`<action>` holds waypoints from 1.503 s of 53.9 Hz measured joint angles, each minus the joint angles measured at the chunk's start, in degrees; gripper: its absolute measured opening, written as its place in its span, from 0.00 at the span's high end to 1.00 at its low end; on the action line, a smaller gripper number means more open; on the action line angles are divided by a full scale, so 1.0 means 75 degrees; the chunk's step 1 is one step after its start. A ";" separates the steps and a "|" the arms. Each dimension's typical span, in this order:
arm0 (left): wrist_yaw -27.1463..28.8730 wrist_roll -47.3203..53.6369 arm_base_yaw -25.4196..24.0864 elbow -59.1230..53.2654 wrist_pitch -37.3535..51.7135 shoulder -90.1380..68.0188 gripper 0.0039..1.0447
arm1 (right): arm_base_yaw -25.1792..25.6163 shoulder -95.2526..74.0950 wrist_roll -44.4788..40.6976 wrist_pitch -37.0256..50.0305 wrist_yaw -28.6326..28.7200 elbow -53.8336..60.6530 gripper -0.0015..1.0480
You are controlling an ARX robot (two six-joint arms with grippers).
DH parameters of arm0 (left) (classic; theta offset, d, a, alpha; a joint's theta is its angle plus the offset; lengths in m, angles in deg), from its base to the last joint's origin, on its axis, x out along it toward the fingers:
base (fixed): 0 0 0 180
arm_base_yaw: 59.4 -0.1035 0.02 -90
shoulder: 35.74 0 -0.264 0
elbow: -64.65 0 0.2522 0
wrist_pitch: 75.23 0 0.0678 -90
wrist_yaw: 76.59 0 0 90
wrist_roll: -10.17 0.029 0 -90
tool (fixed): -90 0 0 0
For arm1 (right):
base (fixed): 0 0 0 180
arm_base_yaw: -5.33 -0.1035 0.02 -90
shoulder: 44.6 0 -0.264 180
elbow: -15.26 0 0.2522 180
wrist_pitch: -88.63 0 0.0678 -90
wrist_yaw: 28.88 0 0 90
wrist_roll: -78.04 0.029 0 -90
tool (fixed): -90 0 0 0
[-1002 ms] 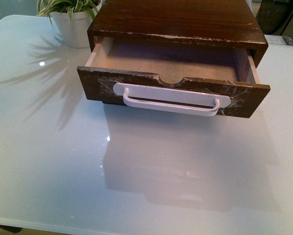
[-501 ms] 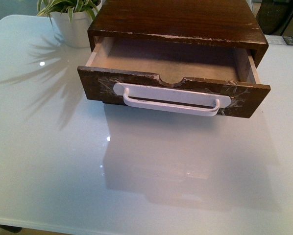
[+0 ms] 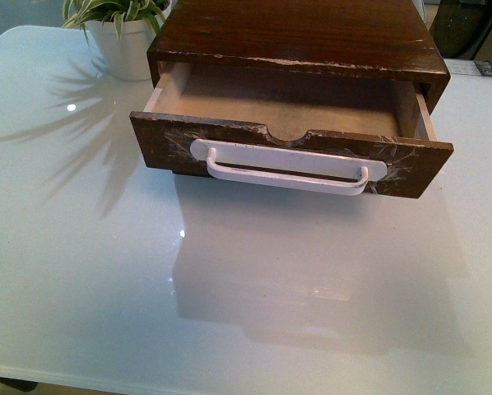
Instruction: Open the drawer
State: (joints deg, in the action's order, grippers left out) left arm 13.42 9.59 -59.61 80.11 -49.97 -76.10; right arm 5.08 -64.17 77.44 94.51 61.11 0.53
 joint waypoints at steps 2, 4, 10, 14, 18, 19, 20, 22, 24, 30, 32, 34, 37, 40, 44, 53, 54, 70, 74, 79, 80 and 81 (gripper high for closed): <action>-0.0006 0.0000 0.0003 -0.0111 -0.0131 0.0143 0.98 | 0.0000 0.0125 0.0000 -0.0119 0.0003 0.0000 0.98; 0.0000 0.0003 0.0012 -0.0117 -0.0361 0.0353 0.98 | 0.0000 0.0277 0.0000 -0.0277 0.0000 0.0000 0.98; -0.0003 0.0003 0.0012 -0.0119 -0.1090 0.1201 0.98 | 0.0000 0.0673 0.0000 -0.0662 0.0000 0.0000 0.98; -0.0003 0.0003 0.0012 -0.0119 -0.1486 0.1609 0.98 | 0.0000 0.0895 0.0000 -0.0898 0.0000 0.0000 0.98; 0.0000 0.0003 0.0012 -0.0119 -0.1769 0.1906 0.98 | 0.0000 0.1029 0.0000 -0.1029 0.0000 0.0000 0.98; 0.0000 0.0003 0.0015 -0.0119 -0.1848 0.1988 0.98 | 0.0000 0.1067 0.0000 -0.1064 0.0003 0.0000 0.98; -0.0003 0.0003 0.0012 -0.0119 -0.1918 0.2069 0.98 | 0.0000 0.1102 0.0000 -0.1102 0.0000 0.0000 0.98; -0.0003 0.0003 0.0015 -0.0119 -0.2025 0.2186 0.98 | 0.0000 0.1157 0.0000 -0.1157 0.0000 0.0000 0.98; -0.0003 0.0003 0.0012 -0.0119 -0.2168 0.2331 0.98 | 0.0000 0.1224 0.0000 -0.1227 0.0000 0.0000 0.98; -0.0006 0.0003 0.0015 -0.0119 -0.2498 0.2675 0.98 | 0.0003 0.1967 0.0000 -0.2224 0.0009 0.0000 0.98; 0.0000 0.0003 0.0015 -0.0122 -0.2623 0.2804 0.98 | 0.0003 0.2317 0.0000 -0.2515 -0.0006 -0.0003 0.98; 0.0000 0.0006 0.0015 -0.0119 -0.2716 0.2885 0.98 | 0.0003 0.2471 0.0000 -0.2553 -0.0003 -0.0003 0.98; 0.0000 0.0003 0.0015 -0.0122 -0.2885 0.3075 0.98 | 0.0003 0.2541 0.0000 -0.2588 -0.0006 -0.0003 0.98; 0.0000 0.0003 0.0015 -0.0119 -0.3016 0.3214 0.98 | 0.0003 0.2544 0.0000 -0.2594 -0.0009 -0.0003 0.98; 0.0000 0.0003 0.0015 -0.0119 -0.3206 0.3369 0.98 | 0.0003 0.2553 0.0000 -0.2602 -0.0009 -0.0003 0.98; -0.0003 0.0003 0.0015 -0.0119 -0.3593 0.3774 0.98 | 0.0003 0.2562 0.0000 -0.2605 -0.0009 -0.0003 0.98; 0.0000 0.0006 0.0015 -0.0119 -0.3649 0.3829 0.98 | 0.0003 0.2562 0.0000 -0.2605 -0.0012 0.0000 0.98; -0.0003 0.0015 0.0015 -0.0119 -0.5173 0.5301 0.98 | 0.0003 0.2567 0.0000 -0.2608 -0.0006 -0.0003 0.98; -0.0003 0.0015 0.0015 -0.0119 -0.5190 0.5327 0.98 | 0.0003 0.2567 0.0000 -0.2608 -0.0009 0.0000 0.98; 0.0000 0.0015 0.0015 -0.0119 -0.5193 0.5333 0.98 | 0.0003 0.2567 0.0000 -0.2608 -0.0009 -0.0003 0.98; -0.0003 0.0015 0.0015 -0.0119 -0.5193 0.5333 0.98 | 0.0003 0.2567 0.0000 -0.2608 -0.0009 -0.0003 0.98; 0.0000 0.0015 0.0015 -0.0119 -0.5193 0.5333 0.98 | 0.0003 0.2567 0.0000 -0.2608 -0.0009 0.0000 0.98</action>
State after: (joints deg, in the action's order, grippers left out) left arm 13.42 9.70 -59.50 79.21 -88.92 -36.10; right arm 5.10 -44.92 77.44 74.95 61.05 0.53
